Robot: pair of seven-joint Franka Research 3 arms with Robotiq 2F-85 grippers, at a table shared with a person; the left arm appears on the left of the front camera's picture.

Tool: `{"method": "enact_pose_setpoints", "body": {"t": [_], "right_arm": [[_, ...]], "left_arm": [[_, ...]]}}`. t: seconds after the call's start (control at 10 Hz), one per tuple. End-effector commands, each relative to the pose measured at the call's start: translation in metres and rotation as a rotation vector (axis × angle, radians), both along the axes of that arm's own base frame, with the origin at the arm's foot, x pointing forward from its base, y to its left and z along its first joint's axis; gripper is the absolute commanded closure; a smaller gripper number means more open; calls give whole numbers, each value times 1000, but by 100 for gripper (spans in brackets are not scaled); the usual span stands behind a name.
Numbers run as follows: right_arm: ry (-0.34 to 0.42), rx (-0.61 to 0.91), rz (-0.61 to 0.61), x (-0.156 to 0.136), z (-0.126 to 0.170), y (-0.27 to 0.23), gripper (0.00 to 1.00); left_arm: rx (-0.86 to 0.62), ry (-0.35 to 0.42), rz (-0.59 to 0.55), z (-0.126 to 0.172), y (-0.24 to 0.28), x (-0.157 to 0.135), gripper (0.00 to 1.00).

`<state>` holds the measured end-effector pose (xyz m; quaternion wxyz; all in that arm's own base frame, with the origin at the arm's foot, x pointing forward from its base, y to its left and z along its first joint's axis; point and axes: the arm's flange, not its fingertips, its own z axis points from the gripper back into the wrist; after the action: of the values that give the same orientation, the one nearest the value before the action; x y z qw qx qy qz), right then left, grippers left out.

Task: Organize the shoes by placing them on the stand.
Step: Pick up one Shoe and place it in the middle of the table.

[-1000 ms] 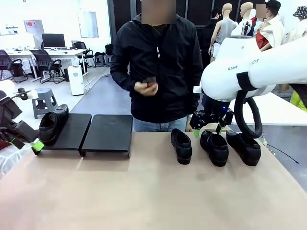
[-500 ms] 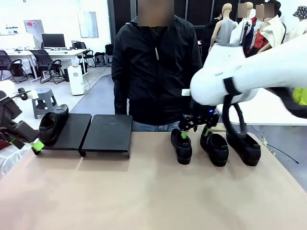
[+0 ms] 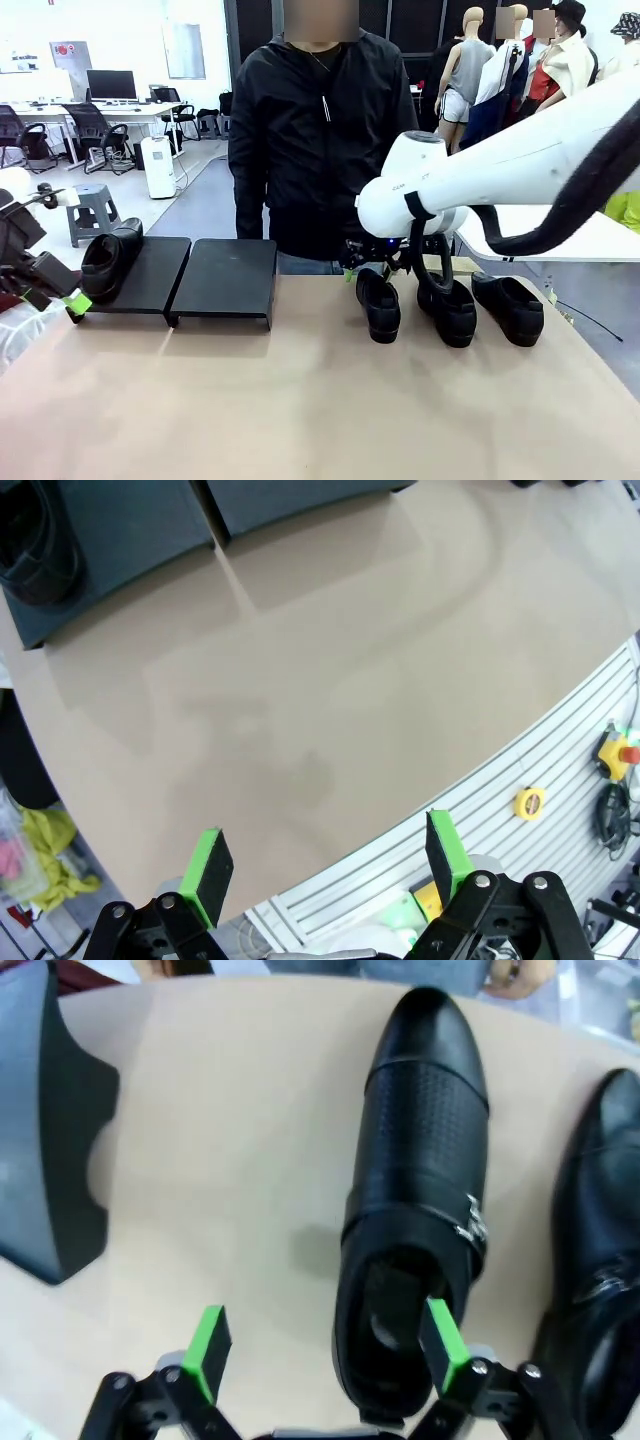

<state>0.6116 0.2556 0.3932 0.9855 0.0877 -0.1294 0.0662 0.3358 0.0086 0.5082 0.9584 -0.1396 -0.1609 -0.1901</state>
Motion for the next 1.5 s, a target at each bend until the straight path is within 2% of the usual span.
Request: {"method": "enact_pose_setpoints", "body": {"t": [0.0, 0.1, 0.4, 0.5, 0.6, 1.4], "right_arm": [[46, -7, -37, 24, -7, 16, 0], [80, -17, -59, 28, -14, 17, 0], [105, -44, -93, 31, -28, 17, 0], [110, -38, -65, 29, -30, 18, 58], [105, -31, -56, 29, -30, 19, 100], [132, -11, -30, 25, -31, 15, 100]], "left_arm": [[4, -6, 12, -4, 0, -2, 0], [4, -6, 12, -4, 0, -2, 0], [4, -6, 12, -4, 0, -2, 0], [4, -6, 12, -4, 0, -2, 0], [4, -6, 12, -4, 0, -2, 0], [4, -6, 12, -4, 0, -2, 0]]}}
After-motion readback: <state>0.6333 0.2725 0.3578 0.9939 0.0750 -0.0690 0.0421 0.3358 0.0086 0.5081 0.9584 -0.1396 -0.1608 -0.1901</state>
